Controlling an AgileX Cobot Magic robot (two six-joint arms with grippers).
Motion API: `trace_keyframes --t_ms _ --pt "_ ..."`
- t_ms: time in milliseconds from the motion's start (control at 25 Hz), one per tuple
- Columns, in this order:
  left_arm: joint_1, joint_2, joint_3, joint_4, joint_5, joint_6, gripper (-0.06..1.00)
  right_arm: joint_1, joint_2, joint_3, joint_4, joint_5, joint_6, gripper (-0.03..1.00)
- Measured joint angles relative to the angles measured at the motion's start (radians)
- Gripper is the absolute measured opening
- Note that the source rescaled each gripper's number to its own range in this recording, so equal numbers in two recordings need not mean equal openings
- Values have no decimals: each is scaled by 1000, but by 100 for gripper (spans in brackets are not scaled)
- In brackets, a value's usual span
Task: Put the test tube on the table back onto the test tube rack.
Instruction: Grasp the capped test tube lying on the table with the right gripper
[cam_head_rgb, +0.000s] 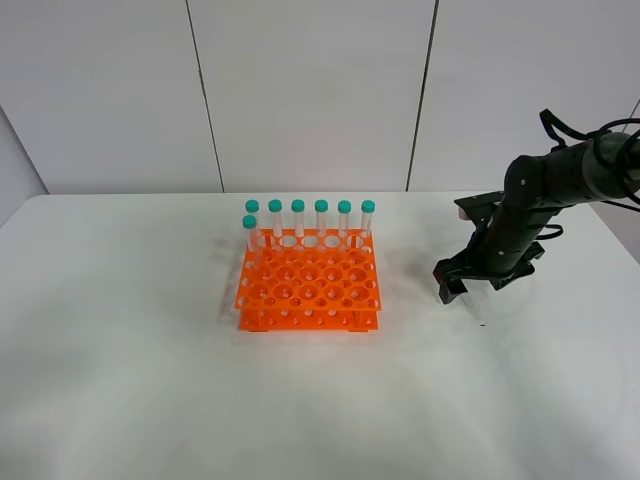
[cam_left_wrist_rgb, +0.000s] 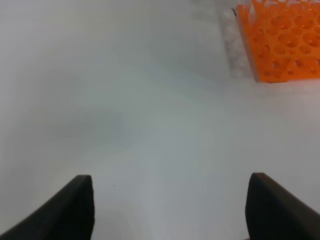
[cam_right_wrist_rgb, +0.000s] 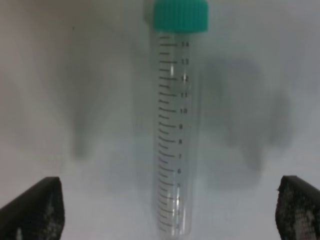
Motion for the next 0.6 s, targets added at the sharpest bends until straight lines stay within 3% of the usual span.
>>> trace_keyframes --t_ms 600 --pt "0 0 0 0 0 0 97 -4 33 0 -4 -32 26 92"
